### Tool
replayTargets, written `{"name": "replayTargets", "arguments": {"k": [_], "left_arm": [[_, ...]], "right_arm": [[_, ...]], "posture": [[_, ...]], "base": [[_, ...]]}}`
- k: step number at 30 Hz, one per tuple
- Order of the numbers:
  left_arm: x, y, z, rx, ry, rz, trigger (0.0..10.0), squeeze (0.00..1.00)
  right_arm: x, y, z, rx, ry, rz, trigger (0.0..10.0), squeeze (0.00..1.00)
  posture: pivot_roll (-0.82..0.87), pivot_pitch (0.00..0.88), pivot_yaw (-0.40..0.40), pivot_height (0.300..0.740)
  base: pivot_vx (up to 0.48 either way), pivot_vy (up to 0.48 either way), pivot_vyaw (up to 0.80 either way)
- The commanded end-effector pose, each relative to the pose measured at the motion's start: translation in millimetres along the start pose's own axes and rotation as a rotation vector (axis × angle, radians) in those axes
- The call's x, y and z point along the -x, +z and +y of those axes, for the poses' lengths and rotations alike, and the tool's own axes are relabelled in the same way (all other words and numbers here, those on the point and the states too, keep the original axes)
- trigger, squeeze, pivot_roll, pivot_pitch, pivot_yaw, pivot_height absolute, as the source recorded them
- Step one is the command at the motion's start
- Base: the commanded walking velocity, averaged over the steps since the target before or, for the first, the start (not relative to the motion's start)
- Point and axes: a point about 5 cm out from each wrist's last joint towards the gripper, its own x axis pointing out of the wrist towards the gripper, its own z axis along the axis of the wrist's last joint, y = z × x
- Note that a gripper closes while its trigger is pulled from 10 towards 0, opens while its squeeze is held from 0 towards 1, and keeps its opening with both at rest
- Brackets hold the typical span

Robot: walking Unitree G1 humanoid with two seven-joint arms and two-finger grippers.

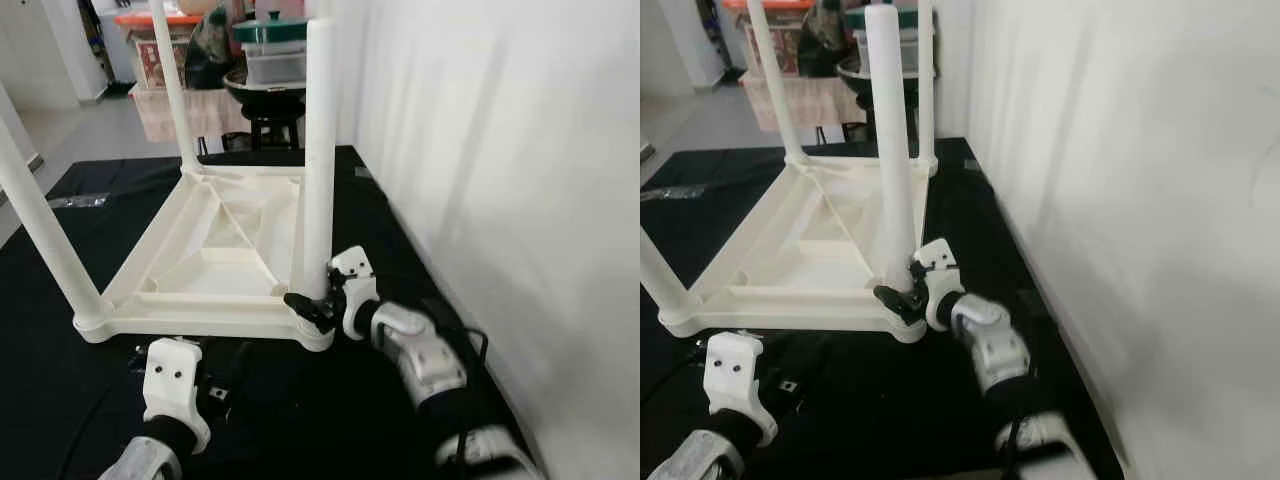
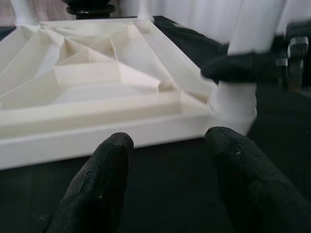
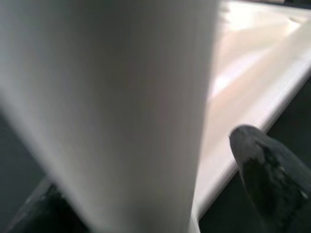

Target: Building children table

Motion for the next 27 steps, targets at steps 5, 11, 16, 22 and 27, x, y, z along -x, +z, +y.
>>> {"name": "replayTargets", "arguments": {"k": [5, 11, 16, 22, 27], "left_arm": [[2.6, -4, 3.8, -0.001, 0.02, 0.016, 10.0, 0.0], [3.1, -3, 5.5, -0.002, 0.031, 0.014, 10.0, 0.0], [2.3, -3, 5.0, -0.004, 0.027, 0.015, 10.0, 0.0], [2.5, -3, 4.9, -0.006, 0.026, 0.014, 10.0, 0.0], [1.5, -3, 4.9, -0.006, 0.028, 0.011, 10.0, 0.0]], "right_arm": [[6.5, 36, -37.3, -0.028, -0.105, -0.06, 10.0, 0.0], [13.0, 45, -51.6, 0.056, -0.102, -0.11, 10.0, 0.0], [14.3, 29, -40.2, 0.06, 0.146, -0.045, 10.0, 0.0], [15.4, 23, -31.6, 0.053, 0.276, -0.045, 10.0, 0.0], [15.5, 24, -34.2, 0.029, 0.315, -0.066, 10.0, 0.0]], "posture": [[0.04, 0.0, -0.05, 0.74], [0.05, 0.0, -0.054, 0.74], [0.05, 0.0, -0.045, 0.74], [0.05, 0.0, -0.045, 0.74], [0.05, 0.0, -0.045, 0.74]], "base": [[0.0, 0.0, 0.0], [0.0, 0.0, 0.0], [0.0, 0.0, 0.0], [0.0, 0.0, 0.0], [0.0, 0.0, 0.0]]}}
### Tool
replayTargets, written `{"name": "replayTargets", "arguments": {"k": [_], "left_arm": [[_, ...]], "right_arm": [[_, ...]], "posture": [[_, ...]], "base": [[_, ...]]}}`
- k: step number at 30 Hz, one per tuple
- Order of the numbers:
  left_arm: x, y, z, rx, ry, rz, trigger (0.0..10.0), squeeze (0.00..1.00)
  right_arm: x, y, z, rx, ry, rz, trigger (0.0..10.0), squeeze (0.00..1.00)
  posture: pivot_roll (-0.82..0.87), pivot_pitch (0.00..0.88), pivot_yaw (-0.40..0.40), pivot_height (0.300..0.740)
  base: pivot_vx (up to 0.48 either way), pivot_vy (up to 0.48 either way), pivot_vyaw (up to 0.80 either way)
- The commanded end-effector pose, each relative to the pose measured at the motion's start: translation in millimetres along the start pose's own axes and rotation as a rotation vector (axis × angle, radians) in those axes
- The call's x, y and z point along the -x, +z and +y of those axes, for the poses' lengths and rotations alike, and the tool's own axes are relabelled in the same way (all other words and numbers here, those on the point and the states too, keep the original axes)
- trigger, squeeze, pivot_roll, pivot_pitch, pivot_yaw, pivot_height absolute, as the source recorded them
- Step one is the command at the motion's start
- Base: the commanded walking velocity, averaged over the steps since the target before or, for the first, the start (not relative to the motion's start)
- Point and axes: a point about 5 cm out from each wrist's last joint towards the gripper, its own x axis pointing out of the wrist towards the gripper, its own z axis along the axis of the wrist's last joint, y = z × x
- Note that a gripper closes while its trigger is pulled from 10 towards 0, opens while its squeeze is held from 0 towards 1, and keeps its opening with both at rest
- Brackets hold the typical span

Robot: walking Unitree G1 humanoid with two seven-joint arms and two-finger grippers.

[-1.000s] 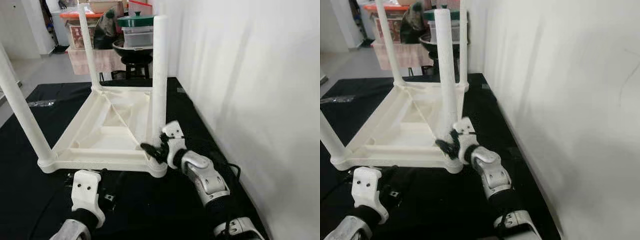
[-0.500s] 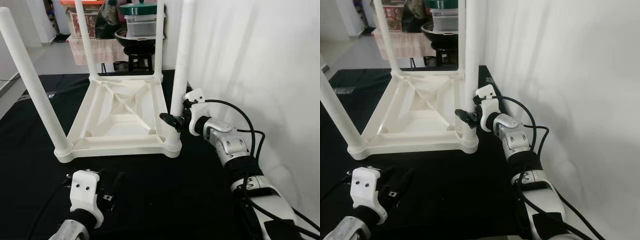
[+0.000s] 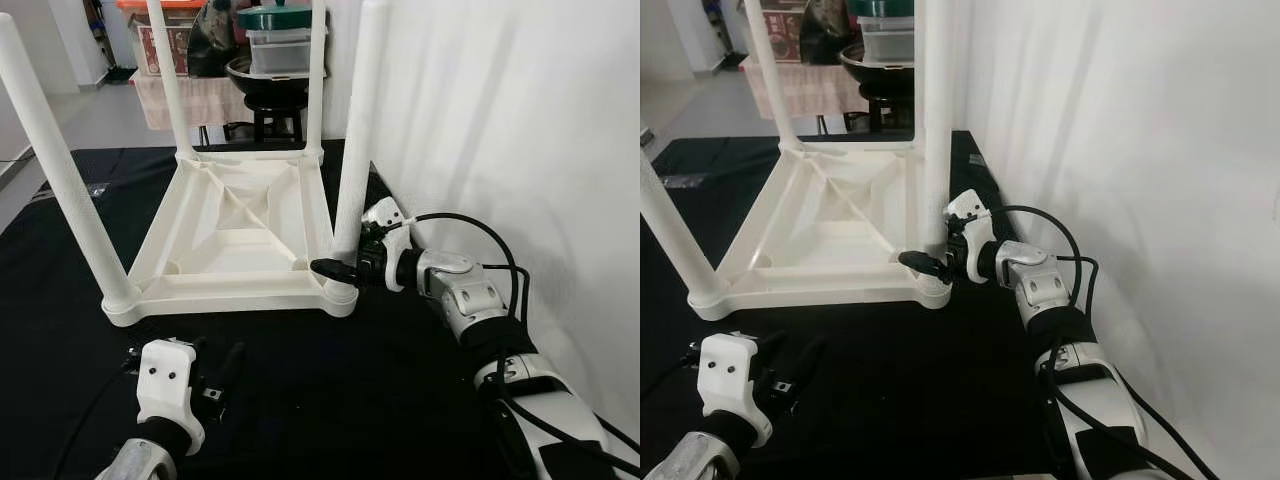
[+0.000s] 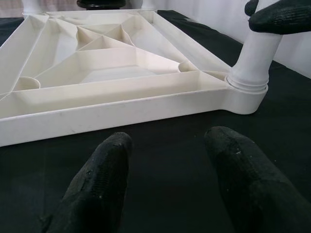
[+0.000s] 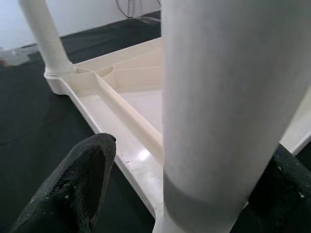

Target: Building children table

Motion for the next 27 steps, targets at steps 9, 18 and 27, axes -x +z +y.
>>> {"name": "replayTargets", "arguments": {"k": [9, 18, 27], "left_arm": [[-1.5, -1, 1.7, -0.003, 0.003, 0.005, 10.0, 0.0], [-0.1, 0, 1.5, -0.003, 0.006, 0.006, 10.0, 0.0], [2.2, -5, -2.6, 0.003, -0.027, 0.033, 10.0, 0.0]], "right_arm": [[-1.6, 1, -2.3, -0.038, 0.075, -0.021, 0.0, 0.0], [7.2, -2, -8.3, -0.044, 0.016, -0.019, 0.0, 0.0], [-22.6, -62, 73.1, -0.069, -0.44, 0.182, 0.0, 0.0]], "posture": [[0.06, 0.0, -0.048, 0.74], [0.04, 0.0, -0.047, 0.74], [0.01, 0.0, -0.037, 0.74]], "base": [[0.0, 0.0, 0.0], [0.0, 0.0, 0.0], [0.0, 0.0, 0.0]]}}
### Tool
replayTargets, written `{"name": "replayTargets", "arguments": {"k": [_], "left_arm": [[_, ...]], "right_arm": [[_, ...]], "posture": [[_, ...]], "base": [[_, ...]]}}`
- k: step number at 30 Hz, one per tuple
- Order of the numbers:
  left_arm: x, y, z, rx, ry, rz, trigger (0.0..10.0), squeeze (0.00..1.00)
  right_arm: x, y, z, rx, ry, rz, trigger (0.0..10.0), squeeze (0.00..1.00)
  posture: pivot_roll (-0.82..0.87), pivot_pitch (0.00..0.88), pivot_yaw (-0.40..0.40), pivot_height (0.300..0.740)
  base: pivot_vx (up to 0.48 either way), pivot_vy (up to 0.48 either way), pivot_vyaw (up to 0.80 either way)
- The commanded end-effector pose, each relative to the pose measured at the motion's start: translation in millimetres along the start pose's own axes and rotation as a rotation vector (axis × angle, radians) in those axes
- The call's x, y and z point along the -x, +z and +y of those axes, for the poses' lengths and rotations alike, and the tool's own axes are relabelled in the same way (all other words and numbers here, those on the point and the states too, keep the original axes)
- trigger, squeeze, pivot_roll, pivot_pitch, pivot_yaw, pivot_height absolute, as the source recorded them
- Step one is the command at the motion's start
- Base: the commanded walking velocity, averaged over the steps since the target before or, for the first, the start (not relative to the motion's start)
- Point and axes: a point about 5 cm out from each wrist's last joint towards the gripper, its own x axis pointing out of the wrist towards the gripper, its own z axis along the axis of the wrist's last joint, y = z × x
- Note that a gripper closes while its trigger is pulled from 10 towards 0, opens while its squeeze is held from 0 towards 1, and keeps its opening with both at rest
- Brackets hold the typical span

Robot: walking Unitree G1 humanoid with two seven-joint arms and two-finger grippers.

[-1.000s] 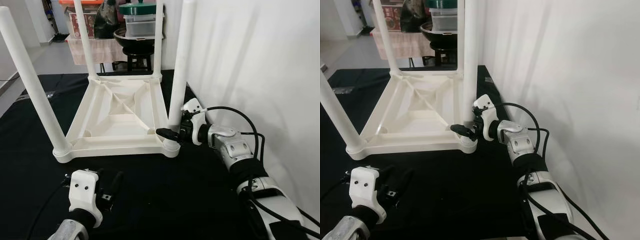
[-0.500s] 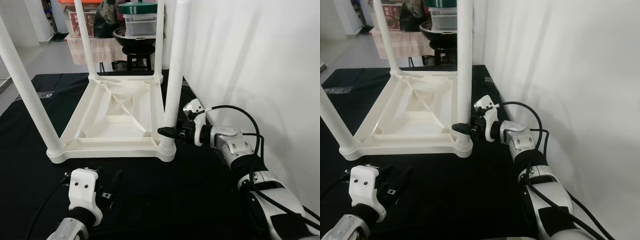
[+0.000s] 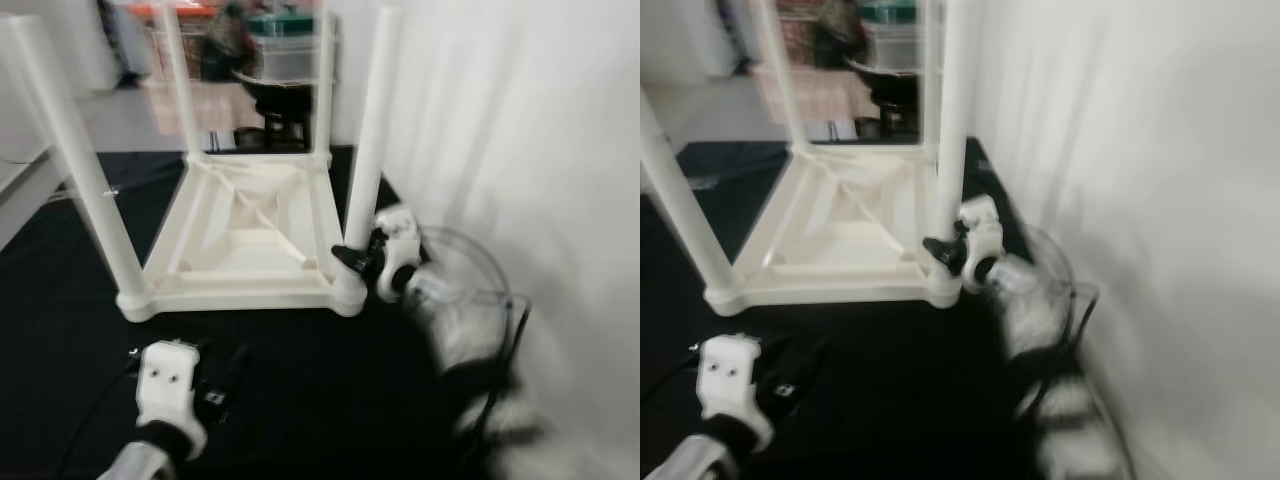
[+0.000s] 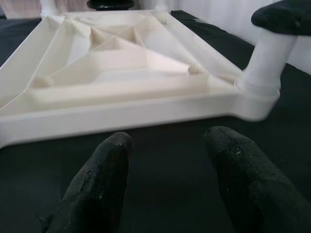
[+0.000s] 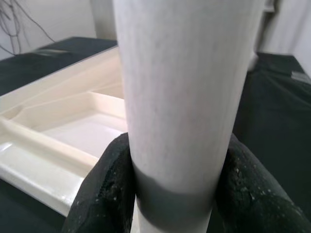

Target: Building children table

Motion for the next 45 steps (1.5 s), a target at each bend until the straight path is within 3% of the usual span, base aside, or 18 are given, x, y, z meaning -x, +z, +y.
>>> {"name": "replayTargets", "arguments": {"k": [1, 8, 9, 11, 12, 15, 17, 19, 20, 21, 27, 29, 32, 33, 34, 35, 43, 45], "left_arm": [[-2.6, -2, -5.5, 0.0, -0.037, 0.013, 10.0, 0.0], [-1.9, -1, -3.1, 0.01, -0.019, 0.003, 10.0, 0.0], [-2.4, -1, -4.5, 0.01, -0.027, 0.005, 10.0, 0.0], [-2.4, -1, -4.5, 0.01, -0.027, 0.005, 10.0, 0.0], [-3.6, -1, -6.6, 0.01, -0.036, 0.006, 10.0, 0.0], [-4.4, -1, -6.9, 0.009, -0.036, 0.005, 10.0, 0.0], [-4.7, 0, -6.2, 0.008, -0.031, 0.0, 10.0, 0.0], [-4.7, 0, -6.2, 0.008, -0.031, 0.0, 10.0, 0.0], [-4.8, 0, -5.5, 0.006, -0.027, -0.003, 10.0, 0.0], [-4.7, 0, -5.2, 0.006, -0.025, -0.004, 10.0, 0.0], [-4.6, 0, -4.9, 0.004, -0.023, -0.006, 10.0, 0.0], [-4.2, 0, -5.2, 0.001, -0.022, -0.006, 10.0, 0.0], [-4.1, 0, -5.1, 0.0, -0.02, -0.008, 10.0, 0.0], [-4.0, 0, -5.1, 0.0, -0.018, -0.009, 10.0, 0.0], [-4.0, 0, -5.1, 0.0, -0.018, -0.009, 10.0, 0.0], [-3.9, 0, -5.4, 0.0, -0.017, -0.009, 10.0, 0.0], [-3.8, 0, -6.3, 0.004, -0.017, -0.007, 10.0, 0.0], [-3.8, 0, -6.6, 0.008, -0.017, -0.005, 10.0, 0.0]], "right_arm": [[-2.1, -32, 1.8, 0.05, 0.029, 0.196, 0.0, 0.0], [-1.6, -28, 9.7, 0.045, 0.059, 0.184, 0.0, 0.0], [-2.7, -26, 9.5, 0.023, 0.069, 0.193, 7.7, 0.0], [-2.7, -26, 9.5, 0.023, 0.069, 0.193, 7.7, 0.0], [-3.3, -11, 17.1, -0.014, 0.163, 0.143, 10.0, 1.0], [-2.6, 2, 21.3, -0.038, 0.251, 0.088, 10.0, 1.0], [-1.7, 17, 20.0, -0.034, 0.411, 0.031, 10.0, 1.0], [-1.7, 17, 20.0, -0.034, 0.411, 0.031, 10.0, 1.0], [-1.8, 25, 15.5, -0.002, 0.512, 0.007, 10.0, 0.0], [-1.5, 30, 11.8, 0.021, 0.574, -0.004, 10.0, 0.0], [-5.0, 44, -2.5, 0.103, 0.684, -0.028, 10.0, 0.0], [-7.1, 54, -14.6, 0.162, 0.794, -0.04, 10.0, 0.0], [-8.3, 57, -20.1, 0.167, 0.824, -0.037, 10.0, 0.0], [-9.1, 58, -23.9, 0.154, 0.85, -0.029, 7.5, 0.0], [-9.1, 58, -23.9, 0.154, 0.85, -0.029, 7.5, 0.0], [-9.7, 57, -26.9, 0.149, 0.857, -0.017, 0.0, 0.0], [-10.5, 55, -33.0, 0.119, 0.822, -0.015, 0.0, 0.0], [-9.1, 49, -37.5, 0.074, 0.739, -0.036, 0.0, 0.0]], "posture": [[0.01, 0.0, -0.037, 0.74], [0.0, 0.0, -0.03, 0.74], [0.0, 0.0, -0.027, 0.74], [0.0, 0.0, -0.027, 0.74], [0.0, 0.0, -0.025, 0.74], [0.01, 0.0, -0.028, 0.74], [0.01, 0.0, -0.033, 0.74], [0.01, 0.0, -0.033, 0.74], [0.02, 0.0, -0.037, 0.74], [0.02, 0.0, -0.04, 0.74], [0.03, 0.0, -0.047, 0.74], [0.05, 0.0, -0.058, 0.74], [0.05, 0.0, -0.059, 0.74], [0.05, 0.0, -0.06, 0.74], [0.05, 0.0, -0.06, 0.74], [0.05, 0.0, -0.06, 0.74], [0.04, 0.0, -0.059, 0.74], [0.03, 0.0, -0.055, 0.74]], "base": [[0.0, 0.0, 0.0], [0.0, 0.0, 0.0], [0.0, 0.0, 0.0], [0.0, 0.0, 0.0], [0.0, 0.0, 0.0], [0.0, 0.0, 0.0], [0.0, 0.0, 0.0], [0.0, 0.0, 0.0], [0.0, 0.0, 0.0], [0.0, 0.0, 0.0], [0.0, 0.0, 0.0], [0.0, 0.0, 0.0], [0.0, 0.0, 0.0], [0.0, 0.0, 0.0], [0.0, 0.0, 0.0], [0.0, 0.0, 0.0], [0.0, 0.0, 0.0], [0.0, 0.0, 0.0]]}}
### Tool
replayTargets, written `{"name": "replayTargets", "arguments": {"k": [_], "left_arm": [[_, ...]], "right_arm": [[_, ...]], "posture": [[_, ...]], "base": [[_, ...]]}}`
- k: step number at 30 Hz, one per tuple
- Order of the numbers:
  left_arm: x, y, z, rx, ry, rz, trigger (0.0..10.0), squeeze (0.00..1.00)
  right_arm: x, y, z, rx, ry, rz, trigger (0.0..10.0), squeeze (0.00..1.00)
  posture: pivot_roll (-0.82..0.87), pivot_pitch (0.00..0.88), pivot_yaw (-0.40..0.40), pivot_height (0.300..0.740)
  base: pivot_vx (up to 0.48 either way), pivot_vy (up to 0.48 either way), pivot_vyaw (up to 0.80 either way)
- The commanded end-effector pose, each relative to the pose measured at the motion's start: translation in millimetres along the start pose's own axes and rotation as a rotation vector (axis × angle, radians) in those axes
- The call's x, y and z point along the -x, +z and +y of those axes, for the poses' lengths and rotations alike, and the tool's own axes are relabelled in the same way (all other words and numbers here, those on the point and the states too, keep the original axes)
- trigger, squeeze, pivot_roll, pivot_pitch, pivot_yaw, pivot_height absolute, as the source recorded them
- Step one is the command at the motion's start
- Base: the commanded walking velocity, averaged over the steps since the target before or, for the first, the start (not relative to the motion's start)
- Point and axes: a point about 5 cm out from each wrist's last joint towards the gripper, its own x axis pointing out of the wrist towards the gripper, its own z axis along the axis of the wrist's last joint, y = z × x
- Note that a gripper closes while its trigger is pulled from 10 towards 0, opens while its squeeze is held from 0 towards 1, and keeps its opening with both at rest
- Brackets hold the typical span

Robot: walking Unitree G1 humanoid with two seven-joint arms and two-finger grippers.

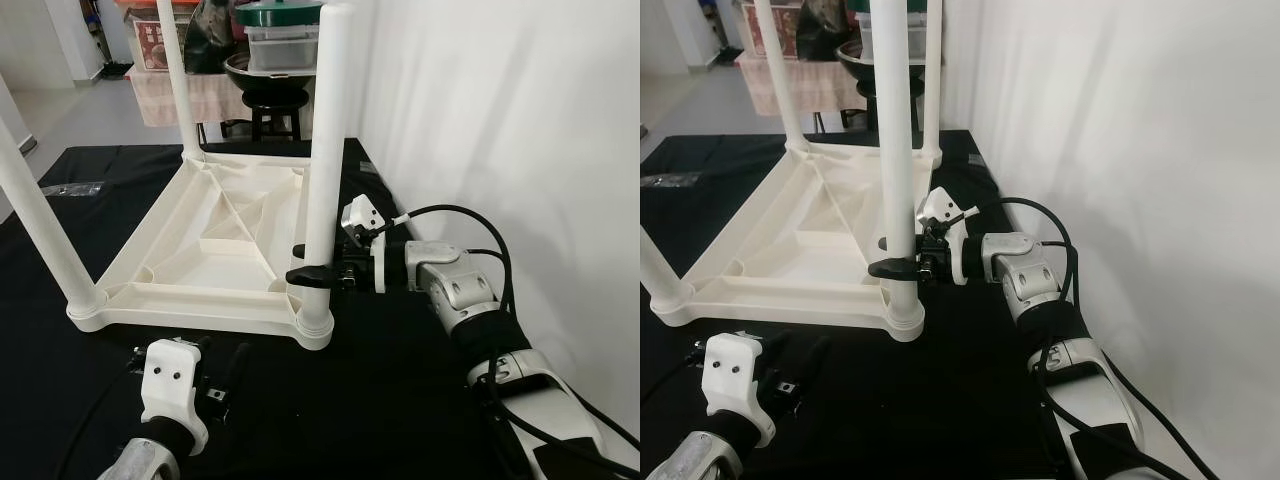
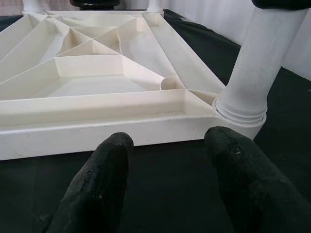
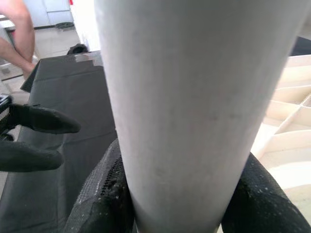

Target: Building children table

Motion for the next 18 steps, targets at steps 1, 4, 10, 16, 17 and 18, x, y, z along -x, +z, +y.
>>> {"name": "replayTargets", "arguments": {"k": [1, 4, 10, 16, 17, 18], "left_arm": [[0.9, -4, -0.5, 0.008, 0.004, 0.017, 10.0, 0.0], [1.5, -4, -0.1, 0.009, 0.0, 0.021, 10.0, 0.0], [3.8, -5, 0.8, 0.009, -0.009, 0.032, 10.0, 0.0], [5.2, -6, -0.7, 0.007, -0.013, 0.036, 10.0, 0.0], [5.2, -6, -0.7, 0.007, -0.013, 0.036, 10.0, 0.0], [5.4, -5, 0.0, 0.007, -0.007, 0.035, 10.0, 0.0]], "right_arm": [[3.5, -11, -0.4, -0.058, -0.074, -0.031, 0.0, 0.0], [2.8, -25, 7.8, -0.1, -0.176, -0.036, 0.0, 0.0], [-12.1, -51, 28.6, -0.108, -0.62, 0.089, 0.0, 0.0], [-32.6, -43, 47.1, -0.014, -0.689, 0.115, 0.0, 0.0], [-32.6, -43, 47.1, -0.014, -0.689, 0.115, 0.0, 0.0], [-35.3, -40, 47.6, -0.02, -0.674, 0.101, 0.0, 0.0]], "posture": [[0.03, 0.0, -0.055, 0.74], [0.02, 0.0, -0.047, 0.74], [0.01, 0.0, -0.033, 0.74], [0.01, 0.0, -0.047, 0.74], [0.01, 0.0, -0.047, 0.74], [0.01, 0.0, -0.046, 0.74]], "base": [[0.0, 0.0, 0.0], [0.0, 0.0, 0.0], [0.0, 0.0, 0.0], [0.0, 0.0, 0.0], [0.0, 0.0, 0.0], [0.0, 0.0, 0.0]]}}
